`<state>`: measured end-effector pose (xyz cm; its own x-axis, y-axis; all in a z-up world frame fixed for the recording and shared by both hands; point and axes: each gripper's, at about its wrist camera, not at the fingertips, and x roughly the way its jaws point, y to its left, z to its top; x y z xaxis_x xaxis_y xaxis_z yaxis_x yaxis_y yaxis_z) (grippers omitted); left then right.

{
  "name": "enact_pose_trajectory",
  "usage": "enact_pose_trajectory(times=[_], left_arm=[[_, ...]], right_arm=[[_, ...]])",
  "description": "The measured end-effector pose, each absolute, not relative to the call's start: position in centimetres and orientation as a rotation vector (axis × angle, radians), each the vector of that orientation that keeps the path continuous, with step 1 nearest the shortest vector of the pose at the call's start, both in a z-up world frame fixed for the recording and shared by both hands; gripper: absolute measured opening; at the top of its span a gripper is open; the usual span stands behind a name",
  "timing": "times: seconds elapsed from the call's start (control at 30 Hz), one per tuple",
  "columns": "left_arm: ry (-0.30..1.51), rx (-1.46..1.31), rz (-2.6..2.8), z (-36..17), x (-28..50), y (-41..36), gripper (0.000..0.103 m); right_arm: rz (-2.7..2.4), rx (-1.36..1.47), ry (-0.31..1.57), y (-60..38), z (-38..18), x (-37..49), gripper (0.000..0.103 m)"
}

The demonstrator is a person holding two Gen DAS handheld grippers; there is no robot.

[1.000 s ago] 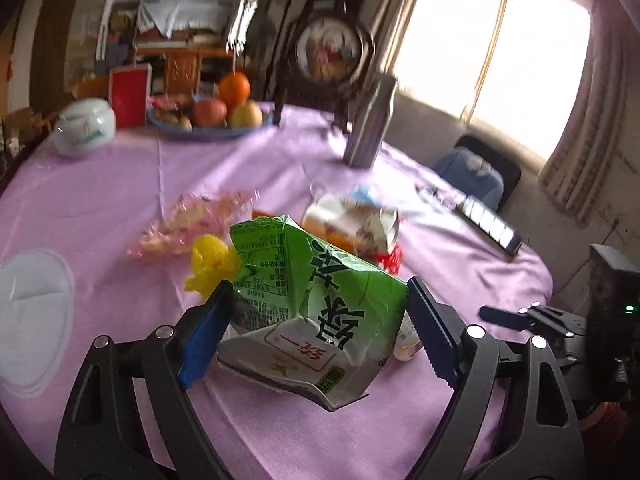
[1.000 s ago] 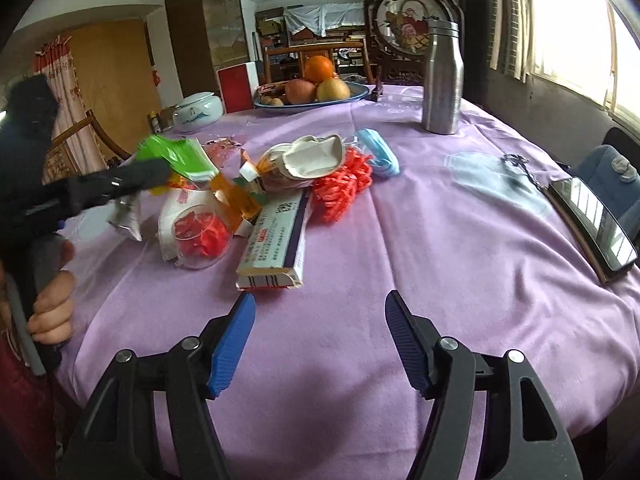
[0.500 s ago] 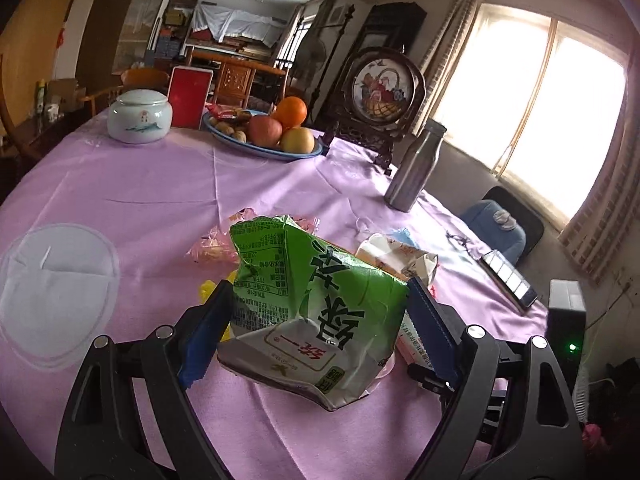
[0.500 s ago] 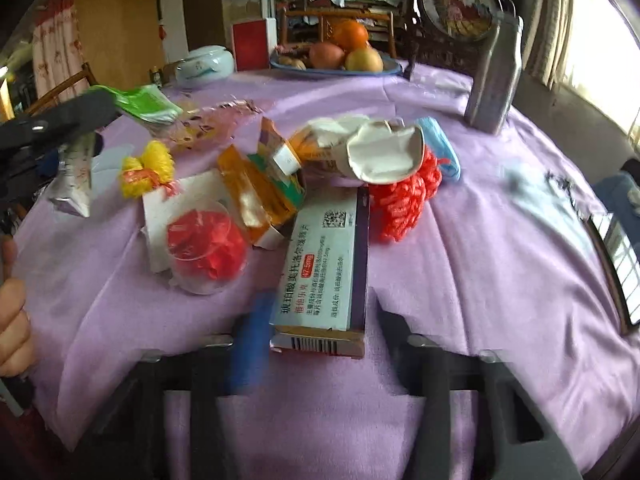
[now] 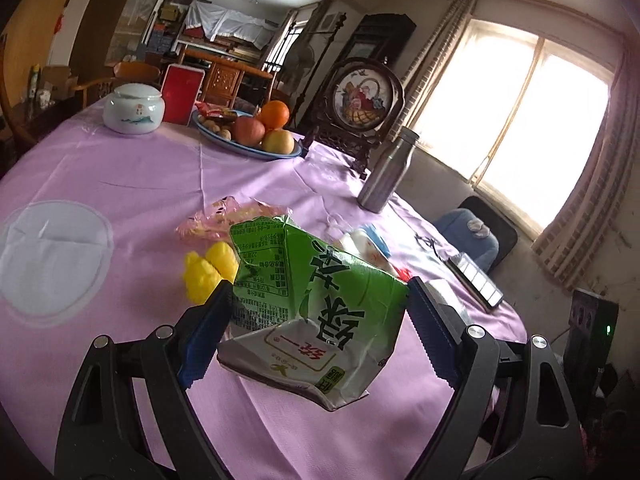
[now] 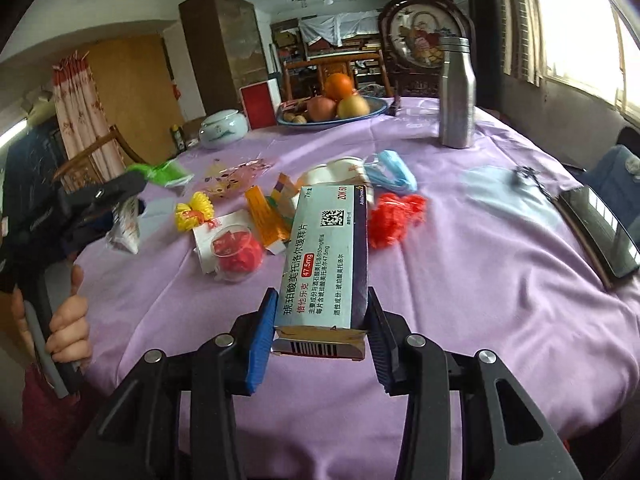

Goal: Collect trash
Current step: 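Carry the green carton and white box toward the red wastebasket with both tools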

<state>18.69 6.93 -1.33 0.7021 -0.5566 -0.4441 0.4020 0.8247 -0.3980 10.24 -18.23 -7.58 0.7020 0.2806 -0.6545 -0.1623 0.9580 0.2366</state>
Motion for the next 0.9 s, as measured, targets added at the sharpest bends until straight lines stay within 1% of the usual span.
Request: enact_pose_trajectory(times=[0.23,0.53,0.9], left_arm=[[0.557,-0.236,-0.582,0.2,14.5,4.2,0.083],[0.579,-0.162,-0.686,0.2,10.2,-2.9,0.083],[0.614,-0.077,-0.844,-0.5,6.4,-12.8,0.083]], right_arm=[[0.215,0.214,0.712,-21.7,-7.0,6.9,0.043],[0.128,0.262,0.65,-27.9,-6.2,1.3,0.043],[-0.02,0.332,0.656,-36.4,-9.0,-5.5,0.043]])
